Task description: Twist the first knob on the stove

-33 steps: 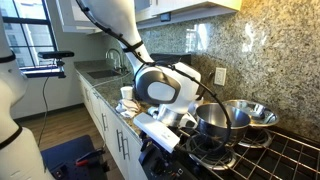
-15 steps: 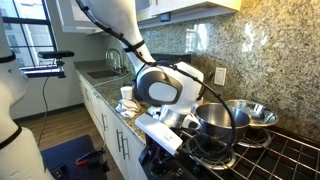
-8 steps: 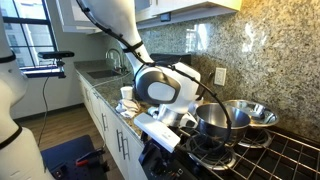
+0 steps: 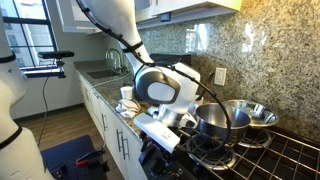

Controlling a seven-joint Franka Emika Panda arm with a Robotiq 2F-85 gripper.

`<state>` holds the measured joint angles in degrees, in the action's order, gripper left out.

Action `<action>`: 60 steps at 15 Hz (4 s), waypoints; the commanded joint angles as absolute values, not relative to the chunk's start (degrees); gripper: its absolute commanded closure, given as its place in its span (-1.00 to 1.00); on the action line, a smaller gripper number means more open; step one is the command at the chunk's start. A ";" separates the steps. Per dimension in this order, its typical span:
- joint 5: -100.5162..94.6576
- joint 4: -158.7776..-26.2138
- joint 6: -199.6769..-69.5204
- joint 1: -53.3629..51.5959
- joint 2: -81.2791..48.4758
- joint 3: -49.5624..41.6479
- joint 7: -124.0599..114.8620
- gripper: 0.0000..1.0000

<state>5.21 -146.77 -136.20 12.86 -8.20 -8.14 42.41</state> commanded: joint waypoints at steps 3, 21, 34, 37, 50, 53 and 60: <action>4.96 -147.44 -135.93 12.84 -7.62 -8.09 41.44 -1.00; 4.89 -147.36 -136.16 12.78 -8.18 -7.89 41.62 0.40; 4.52 -147.76 -137.15 12.68 -8.46 -7.91 41.20 -0.41; 4.80 -147.92 -137.61 12.76 -8.38 -7.68 41.08 -0.87; 4.74 -148.08 -137.72 12.83 -8.13 -7.76 41.04 -0.31; 4.67 -148.06 -137.71 12.80 -8.21 -7.75 41.02 0.15; 4.87 -148.07 -138.57 13.15 -8.41 -8.21 41.11 0.84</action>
<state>4.59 -147.01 -138.52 13.42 -9.14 -8.88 42.38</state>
